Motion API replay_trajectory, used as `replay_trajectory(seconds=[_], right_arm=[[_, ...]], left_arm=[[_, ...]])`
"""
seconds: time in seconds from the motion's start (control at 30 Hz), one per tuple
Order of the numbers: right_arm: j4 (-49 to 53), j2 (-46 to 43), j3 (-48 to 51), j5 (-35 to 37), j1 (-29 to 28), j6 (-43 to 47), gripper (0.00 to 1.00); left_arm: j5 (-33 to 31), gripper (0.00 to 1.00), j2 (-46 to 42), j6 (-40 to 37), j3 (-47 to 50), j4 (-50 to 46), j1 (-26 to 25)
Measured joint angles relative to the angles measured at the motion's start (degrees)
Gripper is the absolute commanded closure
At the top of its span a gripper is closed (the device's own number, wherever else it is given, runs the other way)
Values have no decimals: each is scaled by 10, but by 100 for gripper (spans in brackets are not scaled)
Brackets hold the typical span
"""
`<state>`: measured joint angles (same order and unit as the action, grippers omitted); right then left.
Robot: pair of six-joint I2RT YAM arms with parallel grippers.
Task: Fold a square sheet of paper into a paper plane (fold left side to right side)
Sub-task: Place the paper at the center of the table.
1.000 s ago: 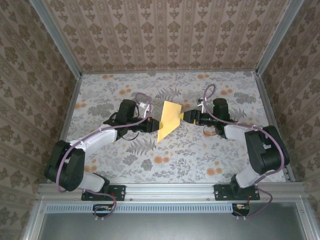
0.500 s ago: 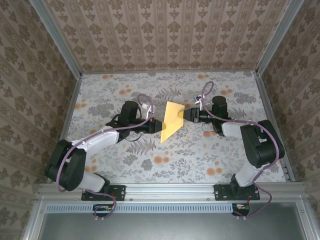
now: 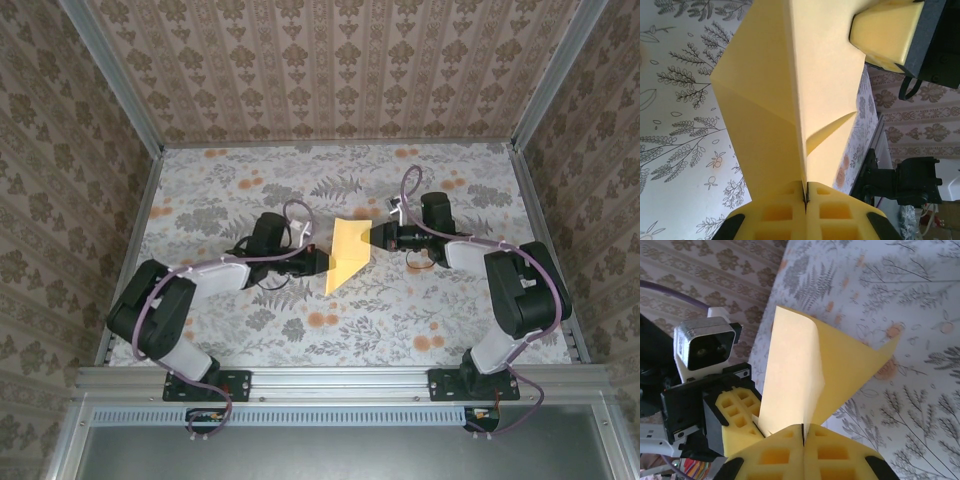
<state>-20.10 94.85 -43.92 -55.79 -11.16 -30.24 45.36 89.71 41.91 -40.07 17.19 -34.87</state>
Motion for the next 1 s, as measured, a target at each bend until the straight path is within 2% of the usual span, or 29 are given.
replay_trajectory(seconds=[0.3,0.47,0.6,0.8,0.87,1.0], right_arm=[[117,6,-28,45,0,41,97],[183,23,-49,78,0,61,96],[212,31,-58,100,0,65,95],[251,40,-75,122,-4,70,95],[262,40,-82,127,-7,74,95],[288,40,-98,141,-14,76,94]], left_arm=[[-11,94,97,51,8,89,-19],[-16,85,136,72,11,129,-24],[-19,68,148,80,14,133,-26],[-31,52,132,48,12,99,-26],[-49,47,106,23,12,55,-25],[-107,43,42,-31,11,-59,-18]])
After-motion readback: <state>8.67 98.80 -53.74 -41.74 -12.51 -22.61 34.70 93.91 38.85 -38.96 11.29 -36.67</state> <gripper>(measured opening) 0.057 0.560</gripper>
